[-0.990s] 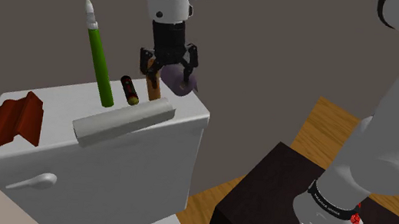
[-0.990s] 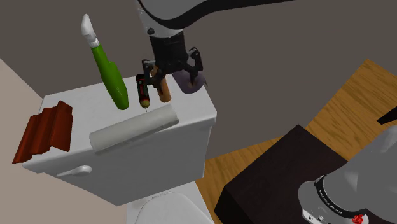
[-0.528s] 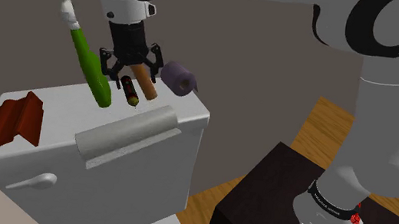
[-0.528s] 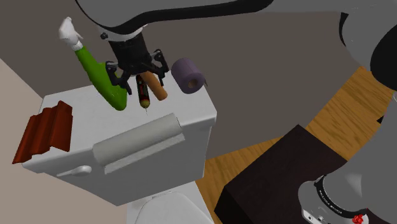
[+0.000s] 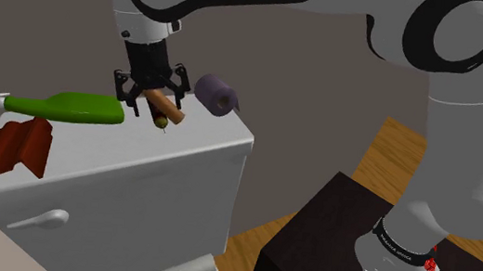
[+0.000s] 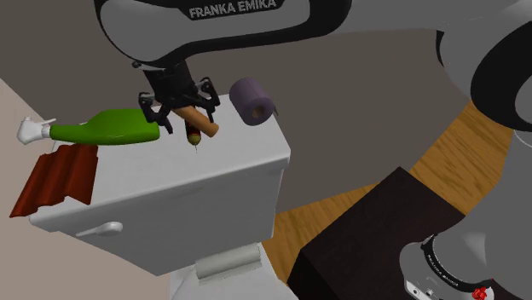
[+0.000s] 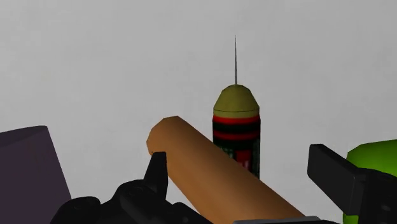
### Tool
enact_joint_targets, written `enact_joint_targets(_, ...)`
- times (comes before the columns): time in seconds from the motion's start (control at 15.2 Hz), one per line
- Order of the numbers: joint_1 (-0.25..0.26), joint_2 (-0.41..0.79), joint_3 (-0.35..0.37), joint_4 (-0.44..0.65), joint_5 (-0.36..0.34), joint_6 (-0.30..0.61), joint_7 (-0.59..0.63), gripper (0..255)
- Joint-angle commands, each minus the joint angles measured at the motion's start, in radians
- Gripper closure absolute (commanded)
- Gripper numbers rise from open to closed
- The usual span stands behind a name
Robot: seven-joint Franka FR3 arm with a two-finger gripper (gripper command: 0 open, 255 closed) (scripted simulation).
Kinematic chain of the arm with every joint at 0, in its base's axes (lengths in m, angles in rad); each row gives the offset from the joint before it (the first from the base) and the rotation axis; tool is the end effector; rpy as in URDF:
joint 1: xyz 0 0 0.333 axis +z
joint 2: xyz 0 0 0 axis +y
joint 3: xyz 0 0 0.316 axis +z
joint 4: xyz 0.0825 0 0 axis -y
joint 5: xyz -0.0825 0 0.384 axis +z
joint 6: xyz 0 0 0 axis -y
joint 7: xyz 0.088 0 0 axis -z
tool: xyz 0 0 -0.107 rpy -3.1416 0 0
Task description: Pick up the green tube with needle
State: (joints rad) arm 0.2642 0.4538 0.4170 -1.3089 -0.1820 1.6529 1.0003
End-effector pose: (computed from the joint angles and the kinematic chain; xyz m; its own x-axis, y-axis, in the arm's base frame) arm 0.5692 0.3679 0.4917 0.9453 -0.3238 -0.0383 -0.3212 -0.9450 0.0621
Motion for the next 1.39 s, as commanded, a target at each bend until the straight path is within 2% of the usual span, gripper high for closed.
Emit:
enact_joint_targets(0.0, -0.003, 0.000, 0.001, -0.036, 0.004, 0.025, 0.001, 0)
enact_joint_targets(0.07, -0.003, 0.000, 0.001, -0.036, 0.004, 0.025, 0.001, 0)
enact_joint_targets(0.13, -0.003, -0.002, 0.002, -0.042, 0.004, 0.030, 0.002, 255)
enact_joint_targets(0.66, -0.003, -0.013, 0.005, -0.075, 0.007, 0.052, 0.011, 255)
enact_joint_targets(1.32, 0.016, 0.015, 0.003, 0.109, 0.000, -0.104, -0.003, 255)
